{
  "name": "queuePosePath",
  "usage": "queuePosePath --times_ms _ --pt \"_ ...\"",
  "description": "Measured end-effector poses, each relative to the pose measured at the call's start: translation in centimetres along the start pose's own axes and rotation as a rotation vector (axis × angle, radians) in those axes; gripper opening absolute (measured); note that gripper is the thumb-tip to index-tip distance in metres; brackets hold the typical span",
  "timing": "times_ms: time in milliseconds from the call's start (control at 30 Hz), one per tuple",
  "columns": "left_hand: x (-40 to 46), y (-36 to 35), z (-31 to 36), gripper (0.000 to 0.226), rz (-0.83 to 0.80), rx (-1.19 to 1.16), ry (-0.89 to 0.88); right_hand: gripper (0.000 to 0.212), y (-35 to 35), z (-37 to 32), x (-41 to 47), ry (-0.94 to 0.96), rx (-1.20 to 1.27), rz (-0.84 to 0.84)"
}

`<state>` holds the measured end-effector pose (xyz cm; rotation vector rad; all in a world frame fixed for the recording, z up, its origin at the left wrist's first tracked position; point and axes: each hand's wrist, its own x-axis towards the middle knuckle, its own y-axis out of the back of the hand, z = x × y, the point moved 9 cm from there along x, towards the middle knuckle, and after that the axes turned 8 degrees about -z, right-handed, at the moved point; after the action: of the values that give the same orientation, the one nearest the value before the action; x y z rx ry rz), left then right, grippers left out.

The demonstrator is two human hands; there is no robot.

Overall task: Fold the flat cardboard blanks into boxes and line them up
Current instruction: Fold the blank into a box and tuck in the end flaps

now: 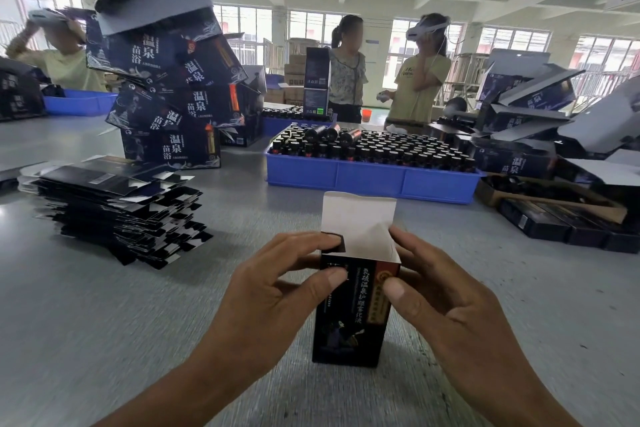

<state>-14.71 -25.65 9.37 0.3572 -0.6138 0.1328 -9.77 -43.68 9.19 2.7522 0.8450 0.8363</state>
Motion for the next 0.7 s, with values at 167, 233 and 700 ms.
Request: queuePosePath --times_ms 167,233,700 --pt "0.0 0.0 0.0 0.029 -0.019 0.019 -0.013 0.043 0.0 -0.4 0.0 -0.003 -0.036 0.011" --pt "0.0 0.1 0.0 0.025 -0.023 0.031 -0.021 0.039 0.0 -0.5 -0.1 -0.002 -0.043 0.008" --pt "-0.3 0.2 1.8 0.024 0.005 0.162 -0.124 0.018 0.6 -1.2 -0.4 0.072 0.057 0.102"
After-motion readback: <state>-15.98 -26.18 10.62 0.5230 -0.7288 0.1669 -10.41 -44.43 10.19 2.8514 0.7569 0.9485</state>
